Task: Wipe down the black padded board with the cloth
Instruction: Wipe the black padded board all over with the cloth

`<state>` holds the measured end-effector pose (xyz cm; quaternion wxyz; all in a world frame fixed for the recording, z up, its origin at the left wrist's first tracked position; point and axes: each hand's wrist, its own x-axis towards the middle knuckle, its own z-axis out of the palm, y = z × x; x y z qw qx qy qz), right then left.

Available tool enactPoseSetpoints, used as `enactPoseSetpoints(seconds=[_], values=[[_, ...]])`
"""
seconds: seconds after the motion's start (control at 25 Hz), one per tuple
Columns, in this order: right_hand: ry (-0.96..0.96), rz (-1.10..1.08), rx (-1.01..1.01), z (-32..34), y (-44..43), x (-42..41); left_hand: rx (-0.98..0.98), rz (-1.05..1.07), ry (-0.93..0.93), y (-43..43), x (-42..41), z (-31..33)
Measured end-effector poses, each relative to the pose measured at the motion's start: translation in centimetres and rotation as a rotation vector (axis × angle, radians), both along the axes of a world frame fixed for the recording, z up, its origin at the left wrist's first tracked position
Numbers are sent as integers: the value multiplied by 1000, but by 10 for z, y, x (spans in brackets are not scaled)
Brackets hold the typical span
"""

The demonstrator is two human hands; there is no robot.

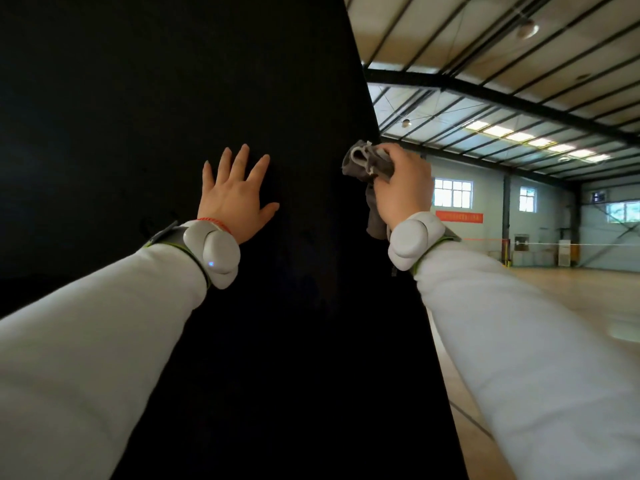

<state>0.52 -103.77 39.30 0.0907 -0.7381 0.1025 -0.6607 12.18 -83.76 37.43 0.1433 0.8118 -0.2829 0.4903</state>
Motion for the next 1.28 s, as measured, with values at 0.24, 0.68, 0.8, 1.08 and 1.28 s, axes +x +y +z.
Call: enactPoseSetpoints(seconds=[0.24, 0.68, 0.8, 1.08, 1.28], values=[[-73, -109, -69, 30, 7, 18, 27, 20, -95, -3, 30, -9], [169, -13, -175, 4, -5, 42, 7, -7, -134, -7, 39, -8], [250, 62, -278, -29, -5, 44, -26, -53, -160, -7, 38, -10], [462, 117, -366, -42, -3, 30, -8, -34, -102, -5, 37, -9], [-39, -44, -60, 31, 12, 25, 29, 3, -85, -6, 39, -7]])
